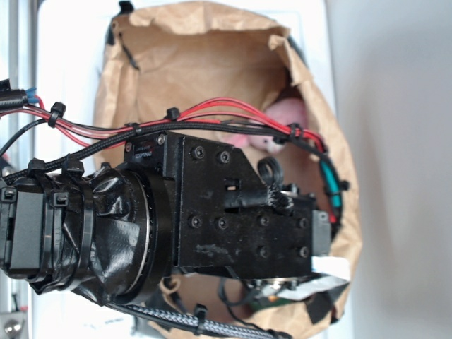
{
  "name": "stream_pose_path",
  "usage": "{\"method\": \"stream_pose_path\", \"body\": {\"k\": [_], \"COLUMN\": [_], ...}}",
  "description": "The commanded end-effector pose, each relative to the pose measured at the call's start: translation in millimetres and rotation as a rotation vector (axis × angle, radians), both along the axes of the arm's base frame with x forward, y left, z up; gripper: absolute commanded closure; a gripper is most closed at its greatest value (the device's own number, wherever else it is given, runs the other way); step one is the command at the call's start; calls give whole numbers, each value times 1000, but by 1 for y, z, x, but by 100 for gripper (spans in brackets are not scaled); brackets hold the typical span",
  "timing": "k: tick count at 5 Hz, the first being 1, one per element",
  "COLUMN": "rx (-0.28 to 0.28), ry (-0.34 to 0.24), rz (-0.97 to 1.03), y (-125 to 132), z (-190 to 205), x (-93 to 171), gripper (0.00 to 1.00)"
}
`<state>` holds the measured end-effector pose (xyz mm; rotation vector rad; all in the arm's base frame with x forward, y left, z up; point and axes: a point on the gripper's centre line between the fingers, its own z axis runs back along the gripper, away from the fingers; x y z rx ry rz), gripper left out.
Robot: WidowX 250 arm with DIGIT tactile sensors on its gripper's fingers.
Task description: Grab the green ball.
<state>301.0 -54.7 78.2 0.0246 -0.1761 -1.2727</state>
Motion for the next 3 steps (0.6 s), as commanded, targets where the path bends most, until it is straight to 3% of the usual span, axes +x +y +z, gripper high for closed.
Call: {"method": "stream_pose_path", "body": {"k": [1,2,3], "rx": [-42,-101,-201], "ry": [-84,-62,-28], "rz": [-14,19,47], "y": [-22,-25,-29], "z": [2,-2,-1], "x": [24,24,19], "gripper": [0,0,0]}}
